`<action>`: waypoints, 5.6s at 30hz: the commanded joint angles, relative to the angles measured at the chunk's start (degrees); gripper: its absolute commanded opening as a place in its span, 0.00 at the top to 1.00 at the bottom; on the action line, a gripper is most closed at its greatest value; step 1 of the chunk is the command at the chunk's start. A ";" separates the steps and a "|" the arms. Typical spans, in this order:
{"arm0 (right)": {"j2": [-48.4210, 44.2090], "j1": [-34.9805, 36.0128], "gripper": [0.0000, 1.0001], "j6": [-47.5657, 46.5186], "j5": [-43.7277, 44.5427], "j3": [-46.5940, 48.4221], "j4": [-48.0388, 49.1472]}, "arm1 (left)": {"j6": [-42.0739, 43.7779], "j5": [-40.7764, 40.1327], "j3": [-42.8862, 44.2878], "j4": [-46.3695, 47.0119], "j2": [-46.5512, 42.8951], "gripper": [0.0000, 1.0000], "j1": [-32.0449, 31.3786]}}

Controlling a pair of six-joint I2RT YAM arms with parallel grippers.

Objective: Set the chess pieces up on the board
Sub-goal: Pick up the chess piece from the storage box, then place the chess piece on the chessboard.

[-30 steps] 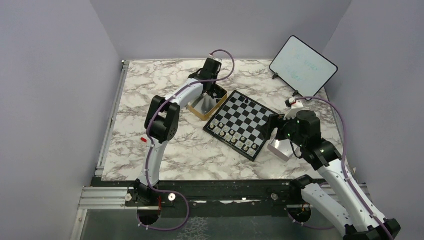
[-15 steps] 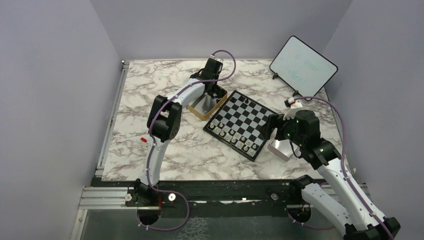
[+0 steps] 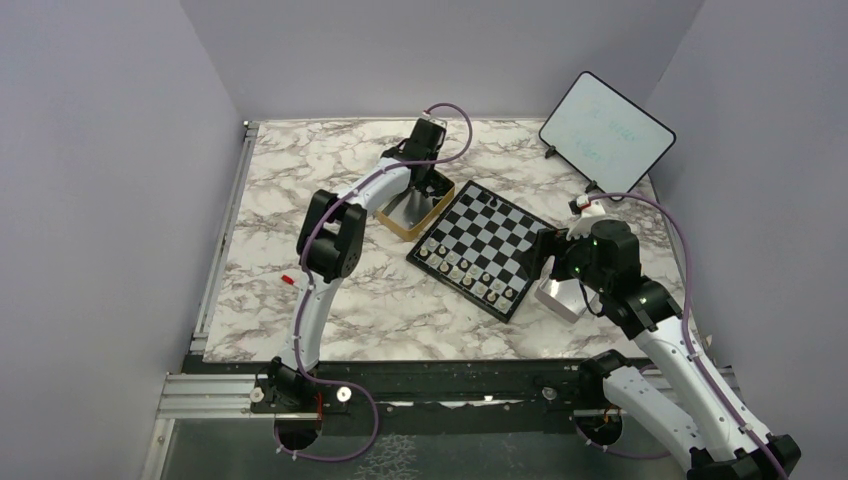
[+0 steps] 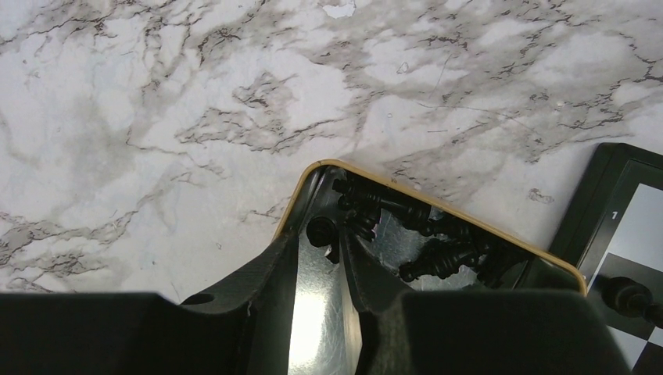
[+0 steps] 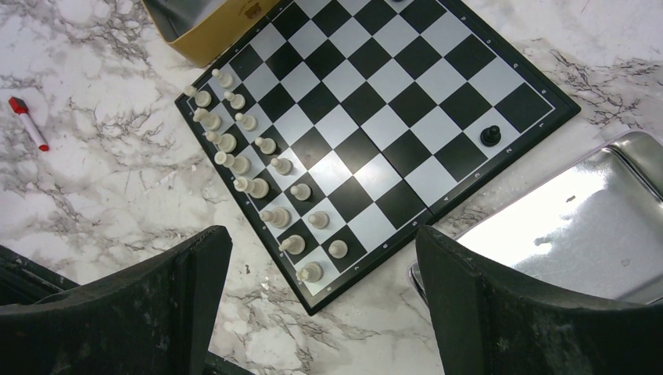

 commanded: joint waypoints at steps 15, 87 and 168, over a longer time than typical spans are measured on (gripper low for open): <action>-0.43 -0.10 0.07 -0.50 -0.57 -0.62 1.86 | 0.65 0.19 2.89 0.13 3.11 0.77 0.17; -1.18 -0.09 0.07 -0.50 -1.35 -1.16 2.53 | -8.22 10.52 0.86 -0.67 -4.23 0.89 -13.96; -0.73 -0.07 0.11 3.02 -1.15 -0.18 2.47 | -8.76 18.54 -12.57 0.75 -24.42 0.55 -6.57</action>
